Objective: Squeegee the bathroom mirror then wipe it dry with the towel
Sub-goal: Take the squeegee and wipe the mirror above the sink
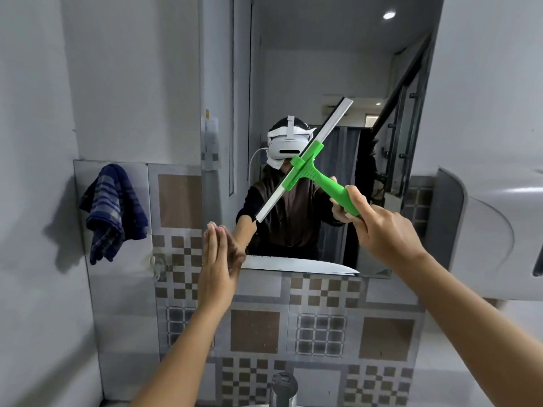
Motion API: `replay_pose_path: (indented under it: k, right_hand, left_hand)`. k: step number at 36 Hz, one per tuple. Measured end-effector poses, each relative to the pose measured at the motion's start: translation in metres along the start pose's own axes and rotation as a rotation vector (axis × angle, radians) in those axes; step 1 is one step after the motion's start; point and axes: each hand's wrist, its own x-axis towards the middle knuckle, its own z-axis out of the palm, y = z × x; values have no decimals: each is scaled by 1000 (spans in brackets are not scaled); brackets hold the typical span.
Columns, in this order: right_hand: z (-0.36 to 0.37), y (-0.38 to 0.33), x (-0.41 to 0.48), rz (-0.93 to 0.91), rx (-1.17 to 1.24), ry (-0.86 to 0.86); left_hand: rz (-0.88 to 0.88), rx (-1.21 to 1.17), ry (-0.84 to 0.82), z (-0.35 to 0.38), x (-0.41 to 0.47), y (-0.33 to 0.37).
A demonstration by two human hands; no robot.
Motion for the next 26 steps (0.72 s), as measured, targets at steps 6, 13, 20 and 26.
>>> replay_pose_path:
  k: [6, 13, 20, 26]
  right_hand:
    - [8, 7, -17, 51, -11, 7]
    - [15, 15, -36, 157, 5, -34]
    - [22, 3, -50, 273, 49, -52]
    - [37, -16, -61, 378, 118, -16]
  left_hand:
    - [-41, 1, 39, -1, -2, 7]
    - [86, -11, 137, -25, 47, 21]
    - [173, 144, 127, -61, 134, 16]
    - [244, 219, 149, -69, 151, 12]
